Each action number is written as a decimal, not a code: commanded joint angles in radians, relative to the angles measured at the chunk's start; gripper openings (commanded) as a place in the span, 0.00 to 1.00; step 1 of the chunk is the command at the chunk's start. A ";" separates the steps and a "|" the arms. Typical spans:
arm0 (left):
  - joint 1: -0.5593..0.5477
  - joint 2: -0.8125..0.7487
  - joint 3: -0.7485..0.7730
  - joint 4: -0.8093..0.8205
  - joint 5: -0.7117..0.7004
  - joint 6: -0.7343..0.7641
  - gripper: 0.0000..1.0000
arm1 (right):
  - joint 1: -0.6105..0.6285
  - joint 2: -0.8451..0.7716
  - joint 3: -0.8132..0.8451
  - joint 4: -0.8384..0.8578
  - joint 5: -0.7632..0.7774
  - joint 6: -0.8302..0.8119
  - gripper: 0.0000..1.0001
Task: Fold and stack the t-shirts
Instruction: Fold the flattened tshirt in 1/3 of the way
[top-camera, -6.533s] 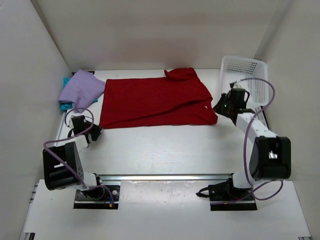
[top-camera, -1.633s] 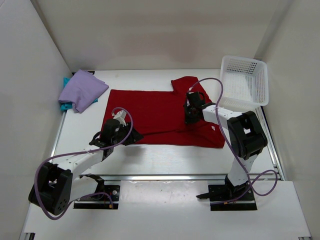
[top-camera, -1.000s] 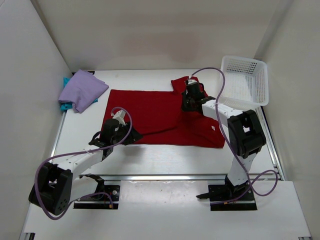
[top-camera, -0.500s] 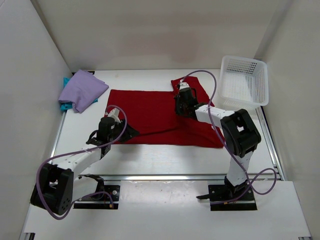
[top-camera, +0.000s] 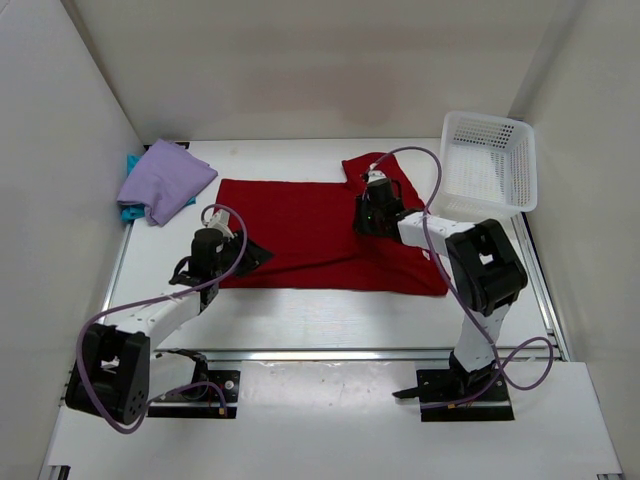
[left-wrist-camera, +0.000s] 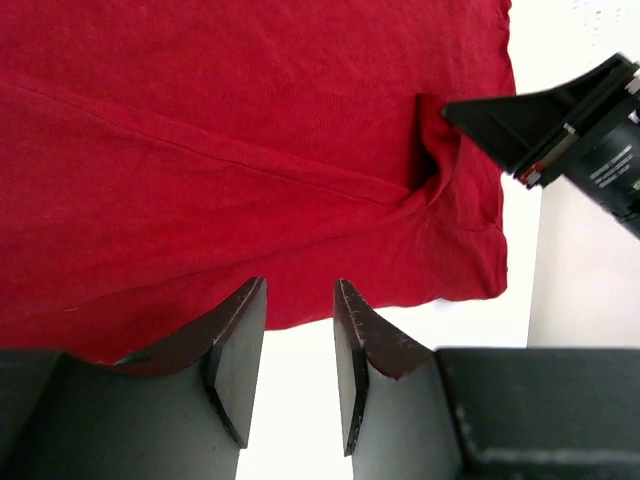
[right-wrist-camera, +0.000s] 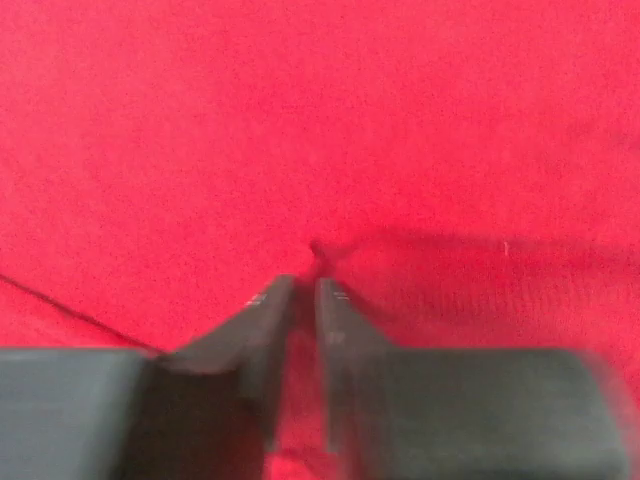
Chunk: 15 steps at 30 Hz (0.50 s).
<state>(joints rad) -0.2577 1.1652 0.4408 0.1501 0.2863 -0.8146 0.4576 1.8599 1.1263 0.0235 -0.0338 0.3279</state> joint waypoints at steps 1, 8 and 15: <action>-0.008 0.010 0.007 0.035 0.013 -0.008 0.44 | -0.013 -0.100 -0.023 -0.022 -0.032 0.011 0.21; -0.018 -0.005 0.025 0.036 0.007 -0.009 0.44 | -0.183 -0.140 0.059 -0.127 -0.080 -0.009 0.12; -0.043 0.013 0.016 0.046 0.010 -0.003 0.45 | -0.264 -0.029 0.105 -0.149 0.058 -0.104 0.30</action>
<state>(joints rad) -0.2890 1.1770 0.4408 0.1661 0.2867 -0.8242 0.1989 1.7706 1.2030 -0.0940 -0.0280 0.2813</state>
